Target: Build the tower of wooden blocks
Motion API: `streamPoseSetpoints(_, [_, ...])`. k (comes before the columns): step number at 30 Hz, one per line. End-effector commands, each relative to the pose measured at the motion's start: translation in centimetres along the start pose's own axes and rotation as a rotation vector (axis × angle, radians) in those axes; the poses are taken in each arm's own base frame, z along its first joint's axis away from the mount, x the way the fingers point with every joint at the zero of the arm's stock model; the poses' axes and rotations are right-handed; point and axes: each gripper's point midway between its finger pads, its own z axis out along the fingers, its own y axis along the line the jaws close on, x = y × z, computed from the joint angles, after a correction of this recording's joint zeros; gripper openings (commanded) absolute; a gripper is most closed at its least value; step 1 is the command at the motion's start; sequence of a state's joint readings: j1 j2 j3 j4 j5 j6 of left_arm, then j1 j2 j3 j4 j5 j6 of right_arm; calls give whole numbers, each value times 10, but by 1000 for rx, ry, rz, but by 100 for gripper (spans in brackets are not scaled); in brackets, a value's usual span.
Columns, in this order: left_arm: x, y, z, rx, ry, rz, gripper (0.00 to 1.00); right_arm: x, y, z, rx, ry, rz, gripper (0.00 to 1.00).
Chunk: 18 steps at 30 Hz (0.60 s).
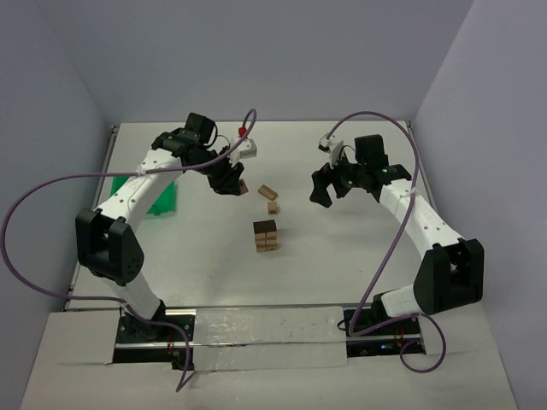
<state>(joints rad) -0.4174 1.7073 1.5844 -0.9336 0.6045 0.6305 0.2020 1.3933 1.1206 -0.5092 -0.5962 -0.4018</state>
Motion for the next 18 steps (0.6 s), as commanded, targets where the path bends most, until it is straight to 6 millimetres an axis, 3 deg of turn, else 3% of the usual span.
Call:
streamPoseSetpoints(1, [-2, -44, -9, 44, 29, 111, 28, -19, -2, -9, 17, -60, -38, 99])
streamPoseSetpoints(10, [-2, -86, -2, 77, 90, 183, 28, -22, -2, -7, 2, -61, -36, 99])
streamPoseSetpoints(18, [0, -100, 8, 107, 136, 224, 31, -27, -4, -7, 5, -68, -37, 99])
